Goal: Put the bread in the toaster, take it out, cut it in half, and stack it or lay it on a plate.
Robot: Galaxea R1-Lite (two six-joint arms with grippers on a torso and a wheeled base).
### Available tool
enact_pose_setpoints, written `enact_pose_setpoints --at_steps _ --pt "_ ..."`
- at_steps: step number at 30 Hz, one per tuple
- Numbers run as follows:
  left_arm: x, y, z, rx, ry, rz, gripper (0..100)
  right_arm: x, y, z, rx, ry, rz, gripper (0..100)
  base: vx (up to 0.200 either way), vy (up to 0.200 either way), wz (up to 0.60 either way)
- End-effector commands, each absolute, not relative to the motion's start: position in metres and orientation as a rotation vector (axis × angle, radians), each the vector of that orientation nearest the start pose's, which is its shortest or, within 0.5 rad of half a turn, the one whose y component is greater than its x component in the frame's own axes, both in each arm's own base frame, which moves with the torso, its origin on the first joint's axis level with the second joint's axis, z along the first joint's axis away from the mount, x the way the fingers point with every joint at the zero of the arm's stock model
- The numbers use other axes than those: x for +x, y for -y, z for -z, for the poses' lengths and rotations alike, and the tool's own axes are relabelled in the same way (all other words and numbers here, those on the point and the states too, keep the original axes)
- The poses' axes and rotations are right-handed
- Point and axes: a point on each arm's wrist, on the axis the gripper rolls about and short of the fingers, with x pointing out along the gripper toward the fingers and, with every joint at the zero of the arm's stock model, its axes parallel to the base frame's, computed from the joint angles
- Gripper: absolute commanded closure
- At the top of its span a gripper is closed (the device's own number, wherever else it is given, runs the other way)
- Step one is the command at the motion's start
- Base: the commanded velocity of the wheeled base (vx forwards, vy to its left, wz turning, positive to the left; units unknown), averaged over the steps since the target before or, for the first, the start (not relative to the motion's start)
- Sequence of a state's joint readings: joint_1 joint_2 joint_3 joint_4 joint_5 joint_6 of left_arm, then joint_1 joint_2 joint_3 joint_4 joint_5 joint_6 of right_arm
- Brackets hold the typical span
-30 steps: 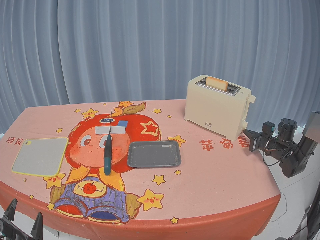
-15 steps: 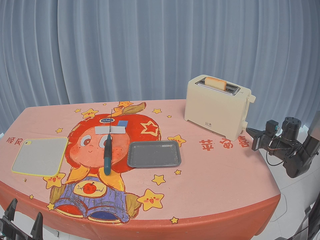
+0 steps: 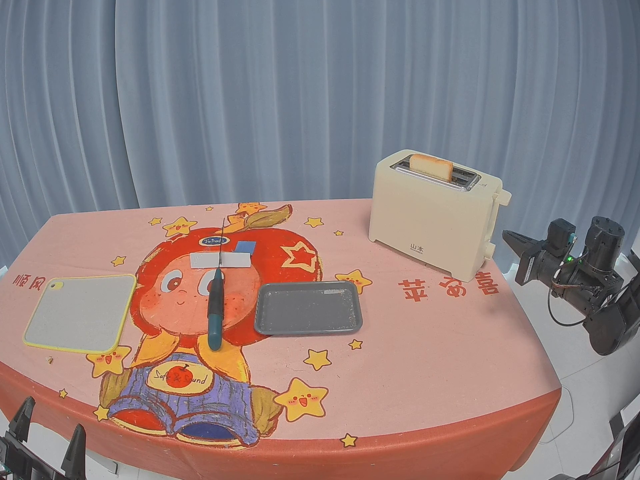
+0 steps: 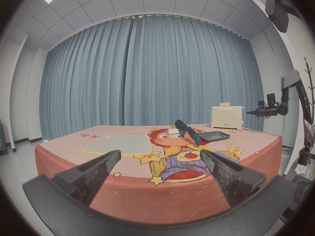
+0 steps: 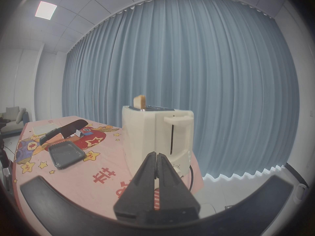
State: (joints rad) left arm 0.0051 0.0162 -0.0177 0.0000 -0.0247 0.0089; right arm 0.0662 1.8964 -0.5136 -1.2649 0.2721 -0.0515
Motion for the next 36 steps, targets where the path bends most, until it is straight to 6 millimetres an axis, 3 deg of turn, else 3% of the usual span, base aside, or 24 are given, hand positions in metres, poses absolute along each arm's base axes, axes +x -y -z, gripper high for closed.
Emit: enact_pose_setpoints --at_steps 1,14,15,24,32,36 --pt "-0.022 0.001 -0.076 0.009 -0.011 0.018 0 0.295 -0.029 -0.133 -0.044 -0.049 -0.35 100 0.0 0.0 0.0" --pt "-0.022 0.001 -0.076 0.009 -0.011 0.018 0 0.285 -0.028 -0.149 -0.046 -0.033 -0.351 100 0.0 0.0 0.0" --pt "-0.022 0.001 -0.076 0.008 -0.011 0.018 0 0.284 -0.028 -0.15 -0.046 -0.03 -0.351 0 0.0 0.0 0.0" --pt "-0.022 0.001 -0.076 0.009 -0.011 0.018 0 0.279 -0.037 -0.153 -0.027 -0.021 -0.381 0 0.0 0.0 0.0" --pt "-0.022 0.001 -0.076 0.009 -0.011 0.02 0 0.267 -0.042 -0.17 -0.031 0.038 -0.414 0 0.0 0.0 0.0" --pt "-0.022 0.001 -0.076 0.009 -0.011 0.018 0 0.269 -0.044 -0.173 -0.033 0.042 -0.417 0 0.0 0.0 0.0"
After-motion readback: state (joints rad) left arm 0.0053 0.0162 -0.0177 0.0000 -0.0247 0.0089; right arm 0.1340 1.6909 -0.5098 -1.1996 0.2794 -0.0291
